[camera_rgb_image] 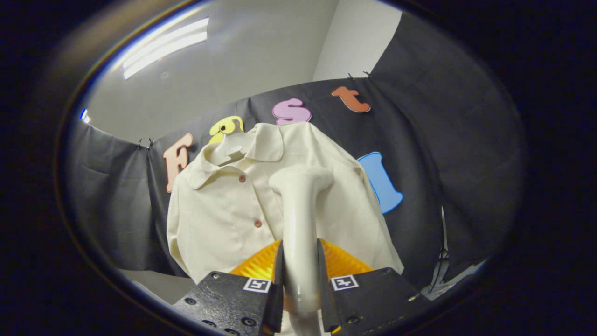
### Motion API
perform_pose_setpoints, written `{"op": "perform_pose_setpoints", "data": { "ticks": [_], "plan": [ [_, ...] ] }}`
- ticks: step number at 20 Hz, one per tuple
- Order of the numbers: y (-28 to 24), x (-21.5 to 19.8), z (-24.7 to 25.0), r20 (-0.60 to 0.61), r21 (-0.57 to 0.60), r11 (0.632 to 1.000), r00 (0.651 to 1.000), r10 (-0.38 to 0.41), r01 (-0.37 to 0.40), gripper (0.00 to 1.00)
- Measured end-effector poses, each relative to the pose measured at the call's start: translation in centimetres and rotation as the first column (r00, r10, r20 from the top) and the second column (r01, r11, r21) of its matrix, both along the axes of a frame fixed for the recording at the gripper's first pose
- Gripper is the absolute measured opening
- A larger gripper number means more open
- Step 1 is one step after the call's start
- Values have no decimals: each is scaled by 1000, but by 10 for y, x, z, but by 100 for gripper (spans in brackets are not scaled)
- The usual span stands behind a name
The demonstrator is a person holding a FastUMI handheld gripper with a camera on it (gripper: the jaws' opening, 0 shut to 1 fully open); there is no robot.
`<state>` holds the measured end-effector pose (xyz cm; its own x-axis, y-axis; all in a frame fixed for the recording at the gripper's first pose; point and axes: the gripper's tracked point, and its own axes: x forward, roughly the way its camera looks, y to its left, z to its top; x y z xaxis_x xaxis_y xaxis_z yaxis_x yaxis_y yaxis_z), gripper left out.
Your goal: Iron the clothes twice with a garment steamer, once on the left side and once on the right side.
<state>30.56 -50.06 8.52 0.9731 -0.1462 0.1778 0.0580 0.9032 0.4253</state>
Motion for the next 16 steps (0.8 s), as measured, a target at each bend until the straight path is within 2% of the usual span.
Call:
{"op": "perform_pose_setpoints", "data": {
  "ticks": [8,16],
  "plan": [
    [-3,-14,-55,-51,66,998,999,6,-3,32],
    [3,-27,-106,-83,83,996,996,33,-26,32]
  ]
}}
